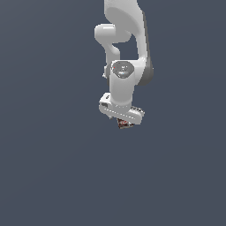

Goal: Pick up the object and move it to a goal position.

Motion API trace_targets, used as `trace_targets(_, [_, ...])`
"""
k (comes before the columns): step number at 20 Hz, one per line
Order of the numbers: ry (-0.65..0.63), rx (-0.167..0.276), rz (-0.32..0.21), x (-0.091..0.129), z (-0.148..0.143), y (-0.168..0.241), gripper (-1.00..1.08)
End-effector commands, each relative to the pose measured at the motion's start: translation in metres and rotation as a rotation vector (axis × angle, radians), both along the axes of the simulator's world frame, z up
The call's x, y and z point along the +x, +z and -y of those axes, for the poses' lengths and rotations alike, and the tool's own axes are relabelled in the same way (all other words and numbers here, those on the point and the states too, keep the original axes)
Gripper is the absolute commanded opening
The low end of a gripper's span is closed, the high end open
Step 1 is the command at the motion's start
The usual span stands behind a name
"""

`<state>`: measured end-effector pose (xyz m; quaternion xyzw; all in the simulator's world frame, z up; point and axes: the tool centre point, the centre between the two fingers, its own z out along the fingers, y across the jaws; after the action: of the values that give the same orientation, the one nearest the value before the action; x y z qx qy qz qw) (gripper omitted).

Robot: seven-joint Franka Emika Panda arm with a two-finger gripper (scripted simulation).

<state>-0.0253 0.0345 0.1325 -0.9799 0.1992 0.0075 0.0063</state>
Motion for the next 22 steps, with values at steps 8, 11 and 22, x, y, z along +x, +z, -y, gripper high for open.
trace_targets(8, [-0.238, -0.002, -0.002, -0.015, -0.013, -0.018, 1.00])
trace_targets(11, [-0.314, -0.003, -0.003, -0.020, -0.017, -0.024, 1.00])
trace_targets(22, [-0.590, -0.009, -0.003, -0.040, -0.029, -0.043, 1.00])
